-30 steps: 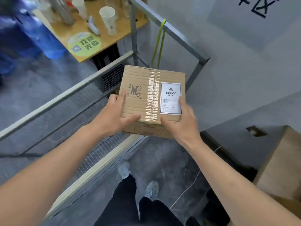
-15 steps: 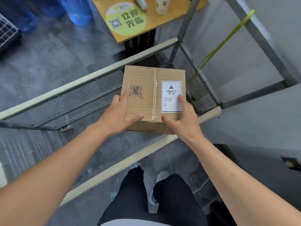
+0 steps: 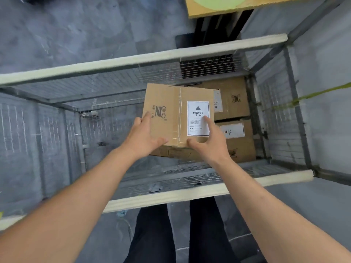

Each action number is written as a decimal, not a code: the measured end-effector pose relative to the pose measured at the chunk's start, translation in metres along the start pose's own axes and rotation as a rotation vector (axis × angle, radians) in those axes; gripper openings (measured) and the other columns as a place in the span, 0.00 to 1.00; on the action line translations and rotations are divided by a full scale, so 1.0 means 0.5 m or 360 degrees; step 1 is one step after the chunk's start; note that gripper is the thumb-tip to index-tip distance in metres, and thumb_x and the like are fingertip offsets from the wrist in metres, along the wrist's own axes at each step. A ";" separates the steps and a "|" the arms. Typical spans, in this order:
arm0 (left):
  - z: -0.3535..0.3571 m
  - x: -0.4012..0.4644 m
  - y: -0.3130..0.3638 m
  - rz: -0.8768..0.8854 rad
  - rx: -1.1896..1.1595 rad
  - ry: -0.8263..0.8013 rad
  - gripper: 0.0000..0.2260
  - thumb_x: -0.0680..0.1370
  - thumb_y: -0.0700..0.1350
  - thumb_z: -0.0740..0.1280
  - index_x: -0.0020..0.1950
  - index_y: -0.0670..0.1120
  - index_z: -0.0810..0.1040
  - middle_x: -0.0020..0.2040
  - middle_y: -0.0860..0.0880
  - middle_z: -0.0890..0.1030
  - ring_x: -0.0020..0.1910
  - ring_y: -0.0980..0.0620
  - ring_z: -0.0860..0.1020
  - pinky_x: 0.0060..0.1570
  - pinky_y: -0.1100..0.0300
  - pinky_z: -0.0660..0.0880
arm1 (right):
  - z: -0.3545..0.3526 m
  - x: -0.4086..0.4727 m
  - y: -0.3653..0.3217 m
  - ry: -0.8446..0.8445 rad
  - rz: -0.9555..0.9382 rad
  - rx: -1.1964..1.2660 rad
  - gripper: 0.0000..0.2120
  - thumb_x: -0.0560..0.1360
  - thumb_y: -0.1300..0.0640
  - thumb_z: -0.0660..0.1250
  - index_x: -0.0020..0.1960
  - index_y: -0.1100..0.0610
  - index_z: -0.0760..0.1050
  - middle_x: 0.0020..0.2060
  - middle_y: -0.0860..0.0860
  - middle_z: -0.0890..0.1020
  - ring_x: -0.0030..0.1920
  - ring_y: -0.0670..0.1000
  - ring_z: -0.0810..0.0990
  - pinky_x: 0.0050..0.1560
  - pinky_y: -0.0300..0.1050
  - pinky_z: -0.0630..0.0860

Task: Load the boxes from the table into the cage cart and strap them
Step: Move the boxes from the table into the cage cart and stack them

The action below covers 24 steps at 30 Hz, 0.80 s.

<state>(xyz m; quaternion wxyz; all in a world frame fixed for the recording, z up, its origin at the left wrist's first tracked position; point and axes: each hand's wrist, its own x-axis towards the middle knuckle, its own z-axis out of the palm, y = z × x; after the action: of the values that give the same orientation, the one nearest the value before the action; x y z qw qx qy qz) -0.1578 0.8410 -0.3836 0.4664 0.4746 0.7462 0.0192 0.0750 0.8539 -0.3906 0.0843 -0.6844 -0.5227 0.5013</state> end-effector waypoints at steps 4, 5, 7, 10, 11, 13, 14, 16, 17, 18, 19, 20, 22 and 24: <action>0.068 0.086 -0.043 -0.0132 -0.0013 0.0051 0.50 0.74 0.56 0.78 0.85 0.52 0.48 0.74 0.46 0.64 0.72 0.44 0.68 0.71 0.45 0.67 | 0.046 0.113 0.063 -0.0191 0.0016 -0.0063 0.45 0.72 0.50 0.77 0.82 0.45 0.57 0.78 0.50 0.64 0.75 0.51 0.66 0.67 0.42 0.64; 0.084 0.108 -0.055 -0.0159 -0.0014 0.0065 0.50 0.74 0.56 0.78 0.85 0.52 0.48 0.74 0.45 0.64 0.73 0.43 0.68 0.72 0.45 0.67 | 0.059 0.139 0.077 -0.0227 0.0020 -0.0073 0.45 0.72 0.50 0.77 0.82 0.45 0.57 0.78 0.49 0.64 0.75 0.52 0.66 0.66 0.42 0.63; 0.115 0.153 -0.079 -0.0214 -0.0044 0.0070 0.50 0.74 0.56 0.78 0.85 0.51 0.48 0.75 0.45 0.64 0.73 0.43 0.67 0.72 0.45 0.67 | 0.083 0.189 0.103 -0.0282 0.0036 -0.0090 0.45 0.72 0.50 0.78 0.82 0.46 0.57 0.79 0.49 0.63 0.76 0.52 0.66 0.65 0.41 0.63; 0.158 0.217 -0.111 -0.0264 -0.0129 0.0083 0.49 0.75 0.53 0.78 0.85 0.51 0.49 0.75 0.45 0.64 0.73 0.44 0.68 0.71 0.48 0.68 | 0.115 0.263 0.139 -0.0327 0.0053 -0.0115 0.46 0.72 0.51 0.79 0.82 0.45 0.57 0.77 0.51 0.63 0.75 0.53 0.66 0.66 0.40 0.61; 0.171 0.238 -0.118 -0.0265 -0.0156 0.0084 0.49 0.75 0.52 0.78 0.85 0.50 0.48 0.76 0.45 0.63 0.74 0.44 0.67 0.72 0.48 0.68 | 0.122 0.286 0.150 -0.0323 0.0057 -0.0127 0.46 0.72 0.51 0.79 0.82 0.45 0.57 0.77 0.51 0.64 0.75 0.53 0.66 0.65 0.40 0.61; 0.196 0.279 -0.131 -0.0252 -0.0198 0.0096 0.49 0.76 0.51 0.78 0.85 0.50 0.48 0.77 0.45 0.62 0.76 0.44 0.65 0.76 0.47 0.65 | 0.136 0.328 0.170 -0.0313 0.0069 -0.0146 0.46 0.72 0.51 0.79 0.82 0.44 0.57 0.76 0.51 0.64 0.74 0.53 0.67 0.65 0.39 0.61; 0.207 0.301 -0.138 -0.0252 -0.0210 0.0098 0.49 0.76 0.50 0.78 0.86 0.50 0.48 0.77 0.45 0.61 0.76 0.44 0.65 0.77 0.47 0.64 | 0.143 0.348 0.180 -0.0305 0.0069 -0.0155 0.46 0.72 0.51 0.79 0.82 0.44 0.56 0.76 0.51 0.64 0.74 0.53 0.67 0.65 0.39 0.61; 0.229 0.344 -0.148 -0.0266 -0.0225 0.0100 0.49 0.76 0.51 0.78 0.86 0.50 0.48 0.77 0.45 0.62 0.76 0.44 0.65 0.77 0.47 0.64 | 0.156 0.387 0.198 -0.0288 0.0059 -0.0179 0.46 0.73 0.51 0.79 0.82 0.44 0.56 0.77 0.51 0.63 0.74 0.53 0.67 0.65 0.40 0.61; 0.240 0.366 -0.153 -0.0269 -0.0232 0.0106 0.49 0.76 0.51 0.78 0.85 0.50 0.48 0.77 0.45 0.62 0.76 0.44 0.65 0.76 0.47 0.64 | 0.163 0.406 0.207 -0.0278 0.0053 -0.0191 0.46 0.73 0.51 0.79 0.82 0.44 0.56 0.77 0.51 0.63 0.74 0.53 0.67 0.66 0.40 0.61; 0.250 0.386 -0.158 -0.0270 -0.0236 0.0117 0.49 0.75 0.51 0.78 0.85 0.50 0.49 0.77 0.45 0.63 0.75 0.44 0.66 0.75 0.48 0.64 | 0.170 0.425 0.216 -0.0268 0.0043 -0.0203 0.46 0.74 0.51 0.78 0.82 0.44 0.55 0.77 0.50 0.62 0.74 0.53 0.66 0.66 0.39 0.60; 0.258 0.406 -0.160 -0.0266 -0.0237 0.0133 0.48 0.75 0.51 0.79 0.85 0.51 0.50 0.76 0.45 0.64 0.74 0.45 0.66 0.74 0.48 0.65 | 0.176 0.442 0.225 -0.0255 0.0028 -0.0216 0.45 0.74 0.52 0.78 0.82 0.44 0.55 0.78 0.50 0.62 0.74 0.53 0.67 0.66 0.39 0.60; 0.267 0.423 -0.161 -0.0259 -0.0237 0.0148 0.48 0.75 0.51 0.79 0.85 0.51 0.50 0.76 0.45 0.64 0.74 0.44 0.67 0.73 0.48 0.66 | 0.181 0.460 0.234 -0.0239 0.0014 -0.0229 0.44 0.75 0.53 0.78 0.82 0.44 0.55 0.78 0.50 0.61 0.75 0.53 0.67 0.66 0.39 0.60; 0.284 0.453 -0.161 -0.0247 -0.0254 0.0162 0.48 0.75 0.51 0.79 0.85 0.52 0.50 0.76 0.46 0.64 0.74 0.45 0.67 0.73 0.48 0.65 | 0.189 0.493 0.251 -0.0202 -0.0005 -0.0248 0.43 0.76 0.53 0.77 0.82 0.43 0.55 0.79 0.51 0.59 0.76 0.54 0.66 0.70 0.42 0.62; 0.300 0.476 -0.160 -0.0235 -0.0284 0.0186 0.49 0.75 0.50 0.79 0.85 0.53 0.48 0.78 0.47 0.63 0.75 0.45 0.66 0.75 0.47 0.64 | 0.195 0.520 0.266 -0.0164 -0.0017 -0.0270 0.42 0.77 0.52 0.76 0.82 0.41 0.54 0.81 0.50 0.56 0.78 0.55 0.63 0.75 0.50 0.62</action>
<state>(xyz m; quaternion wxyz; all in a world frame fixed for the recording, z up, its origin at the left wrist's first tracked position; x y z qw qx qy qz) -0.1332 0.9079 -0.6675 0.4626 0.3730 0.8004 0.0786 0.0706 0.9636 -0.6783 0.0017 -0.6595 -0.5707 0.4892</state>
